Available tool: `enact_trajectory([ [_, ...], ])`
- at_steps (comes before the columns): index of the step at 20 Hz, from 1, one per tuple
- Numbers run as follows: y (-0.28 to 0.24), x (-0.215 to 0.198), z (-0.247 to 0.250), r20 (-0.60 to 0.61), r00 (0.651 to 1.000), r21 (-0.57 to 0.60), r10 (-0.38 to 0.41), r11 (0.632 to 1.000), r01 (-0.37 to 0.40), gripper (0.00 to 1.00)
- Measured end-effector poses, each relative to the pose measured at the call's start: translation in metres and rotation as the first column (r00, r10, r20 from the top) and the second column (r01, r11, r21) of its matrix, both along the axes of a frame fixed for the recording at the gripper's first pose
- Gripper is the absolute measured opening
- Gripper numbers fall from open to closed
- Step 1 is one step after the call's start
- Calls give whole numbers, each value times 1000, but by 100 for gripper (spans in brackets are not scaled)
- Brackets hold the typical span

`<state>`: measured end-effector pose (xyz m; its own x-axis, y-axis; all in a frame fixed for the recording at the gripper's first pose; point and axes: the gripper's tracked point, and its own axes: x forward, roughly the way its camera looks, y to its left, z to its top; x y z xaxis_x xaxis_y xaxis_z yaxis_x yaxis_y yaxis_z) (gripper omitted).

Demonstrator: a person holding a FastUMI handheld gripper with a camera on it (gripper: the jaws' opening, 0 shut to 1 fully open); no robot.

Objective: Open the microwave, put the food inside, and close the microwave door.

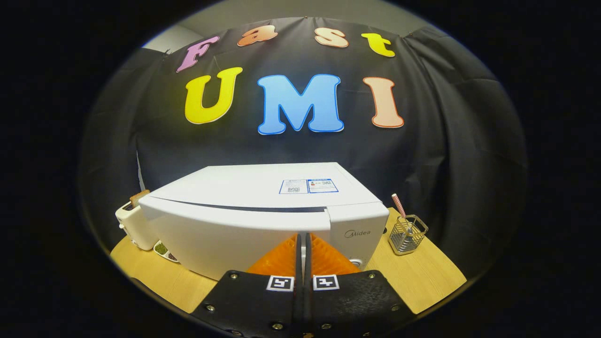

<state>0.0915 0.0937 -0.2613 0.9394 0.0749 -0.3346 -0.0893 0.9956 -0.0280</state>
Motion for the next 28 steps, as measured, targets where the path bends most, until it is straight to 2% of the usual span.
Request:
enact_trajectory([
  [4, 2, 12, -2, -10, 1000, -15, 22, 1000, -22, 0],
  [5, 2, 10, -2, 11, 1000, 6, 14, 1000, -14, 1],
  [7, 1, 11, -2, 26, 999, -36, 36, 999, -35, 1],
  [10, 3, 7, 1, 11, 998, -35, 57, 998, -57, 1],
  [14, 0, -9, 47, 71, 996, -22, 46, 999, -45, 1],
  [16, 8, -30, 84, 112, 990, 27, 83, 996, -86, 3],
  [17, 11, -35, 95, 123, 987, 33, 100, 994, -105, 28],
  [18, 10, -42, 110, 130, 985, 28, 110, 993, -114, 42],
  [21, 1, -57, 160, 157, 982, 20, 102, 994, -106, 99],
  [28, -24, -83, 249, 192, 980, 39, 46, 998, -54, 99],
])
